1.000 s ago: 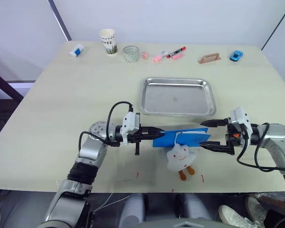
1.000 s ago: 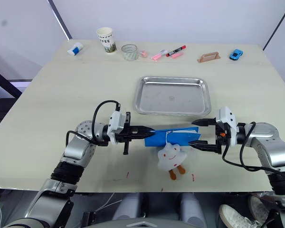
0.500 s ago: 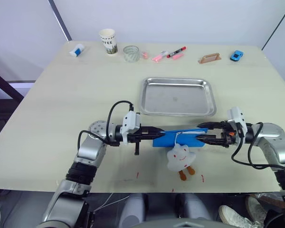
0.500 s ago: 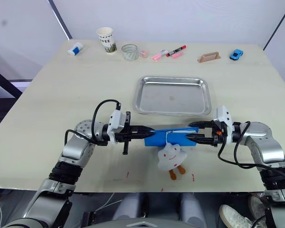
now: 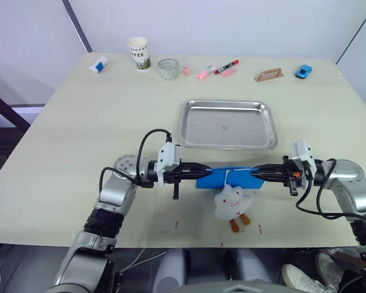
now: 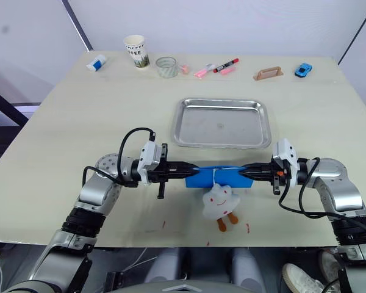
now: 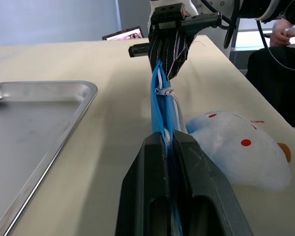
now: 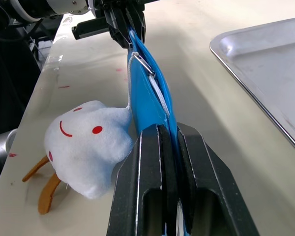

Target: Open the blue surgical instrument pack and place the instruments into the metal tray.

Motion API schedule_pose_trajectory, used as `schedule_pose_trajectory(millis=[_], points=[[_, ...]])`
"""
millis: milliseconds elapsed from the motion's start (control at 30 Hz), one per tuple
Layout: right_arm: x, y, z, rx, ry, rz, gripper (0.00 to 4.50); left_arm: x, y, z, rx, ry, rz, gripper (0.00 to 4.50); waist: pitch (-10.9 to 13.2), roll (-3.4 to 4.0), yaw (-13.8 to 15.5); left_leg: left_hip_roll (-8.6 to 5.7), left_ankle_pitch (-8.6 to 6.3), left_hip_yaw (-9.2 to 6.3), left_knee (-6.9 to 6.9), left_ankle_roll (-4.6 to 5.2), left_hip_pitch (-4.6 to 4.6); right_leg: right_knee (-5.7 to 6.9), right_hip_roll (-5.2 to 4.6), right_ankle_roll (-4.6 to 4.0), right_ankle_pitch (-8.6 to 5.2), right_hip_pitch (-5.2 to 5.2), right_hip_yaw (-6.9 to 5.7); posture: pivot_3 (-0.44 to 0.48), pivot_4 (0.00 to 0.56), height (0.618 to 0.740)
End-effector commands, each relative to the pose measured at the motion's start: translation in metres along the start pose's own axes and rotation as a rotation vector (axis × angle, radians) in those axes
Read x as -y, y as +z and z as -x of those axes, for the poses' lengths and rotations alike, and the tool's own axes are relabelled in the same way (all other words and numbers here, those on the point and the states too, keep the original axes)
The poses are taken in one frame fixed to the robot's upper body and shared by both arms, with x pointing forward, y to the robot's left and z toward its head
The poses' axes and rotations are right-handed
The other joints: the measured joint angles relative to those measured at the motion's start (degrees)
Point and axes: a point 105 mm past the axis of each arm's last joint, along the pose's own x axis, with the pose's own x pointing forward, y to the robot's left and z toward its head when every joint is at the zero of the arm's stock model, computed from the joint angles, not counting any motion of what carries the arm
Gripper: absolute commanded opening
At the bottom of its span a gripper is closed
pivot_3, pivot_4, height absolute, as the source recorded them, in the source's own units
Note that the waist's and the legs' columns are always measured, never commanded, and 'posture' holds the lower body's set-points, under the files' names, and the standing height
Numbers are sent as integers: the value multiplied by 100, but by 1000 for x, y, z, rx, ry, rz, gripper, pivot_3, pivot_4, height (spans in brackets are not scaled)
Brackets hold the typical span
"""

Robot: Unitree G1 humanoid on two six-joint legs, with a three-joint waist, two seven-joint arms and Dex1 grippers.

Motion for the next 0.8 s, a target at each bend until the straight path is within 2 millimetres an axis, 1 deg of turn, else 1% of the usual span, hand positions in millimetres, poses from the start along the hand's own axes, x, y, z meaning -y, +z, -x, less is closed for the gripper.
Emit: schedule_pose_trajectory(millis=[33, 133, 200, 233, 267, 300, 333, 367, 400, 467, 533, 633, 700, 800], points=[[0, 0, 1, -1, -4, 19, 131, 0, 5, 3, 21, 6, -3, 0, 0, 0, 0, 0, 0, 0, 0, 0, 0, 0, 0, 0, 0, 0, 0, 0, 150, 740], [2, 2, 1, 1, -10, 26, 131, -3, 9, 7, 51, 22, 55, 0, 0, 0, -2, 0, 0, 0, 0, 0, 0, 0, 0, 0, 0, 0, 0, 0, 150, 740], [5, 4, 2, 4, -20, 32, 0, -2, 12, 11, 62, 26, 85, 773, 0, 0, -6, 0, 0, 0, 0, 0, 0, 1, 0, 0, 0, 0, 0, 0, 150, 740], [6, 4, 2, 6, -26, 33, 0, -3, 14, 13, 67, 38, 90, 1124, 0, 0, -8, 0, 0, -1, 0, 0, 0, 1, 0, 0, 0, 0, 0, 0, 150, 740], [8, 5, 3, 8, -31, 35, 0, -4, 15, 15, 76, 54, 97, 1570, 0, 0, -8, 1, 0, -1, 0, 0, 1, 1, 1, 0, 0, 0, 0, 0, 150, 740], [9, 6, 3, 7, -34, 38, 0, -6, 18, 17, 87, 72, 102, 2139, 0, 0, -3, 1, 0, -1, 0, 0, 1, 1, 1, 0, 0, 0, 0, 0, 150, 740], [11, 6, 4, 3, -39, 45, 0, -8, 20, 20, 95, 93, 107, 2533, 0, 0, 6, 1, 0, -1, 0, 0, 1, 1, 0, 0, 0, 0, 0, 0, 150, 740], [13, 7, 5, 3, -45, 49, 0, -9, 23, 24, 106, 101, 124, 3052, 0, 0, 9, 1, 0, -1, 1, 0, 1, 1, -1, 0, 0, 0, -1, 0, 150, 740], [15, 8, 5, 4, -50, 50, 0, -7, 26, 27, 112, 98, 135, 3650, 0, 0, 6, 0, 0, -1, 1, 0, 0, 1, -2, 0, 0, 0, -1, 0, 150, 740], [17, 8, 6, 1, -54, 53, 0, 0, 33, 34, 130, 70, 171, 4466, 1, 1, -7, 1, 0, 1, 1, 0, 0, 1, -3, 0, 0, 0, -1, 0, 150, 740], [18, 8, 7, -4, -50, 54, 0, 9, 41, 40, 151, 30, 241, 4466, 2, 2, -13, 2, 0, 0, 0, 0, 0, 1, -2, 0, 0, -1, -1, 0, 150, 740], [17, 6, 6, -15, -35, 52, 0, 27, 42, 43, 113, -46, 309, 4466, 2, 3, -2, 4, 0, -1, 0, 0, 0, 2, -2, 0, 0, -1, -1, 0, 150, 740], [17, 5, 6, -24, -26, 52, 0, 34, 43, 42, 98, -76, 323, 4466, 2, 3, 7, 2, 0, 1, 0, 0, 1, 2, -4, 0, 0, 0, -1, 0, 150, 740], [16, 4, 7, -28, -26, 51, 0, 38, 35, 30, 38, -99, 312, 4466, 2, 3, 5, 2, 0, 0, 0, 0, 2, 2, -4, 0, 0, 1, -4, 0, 150, 740]])
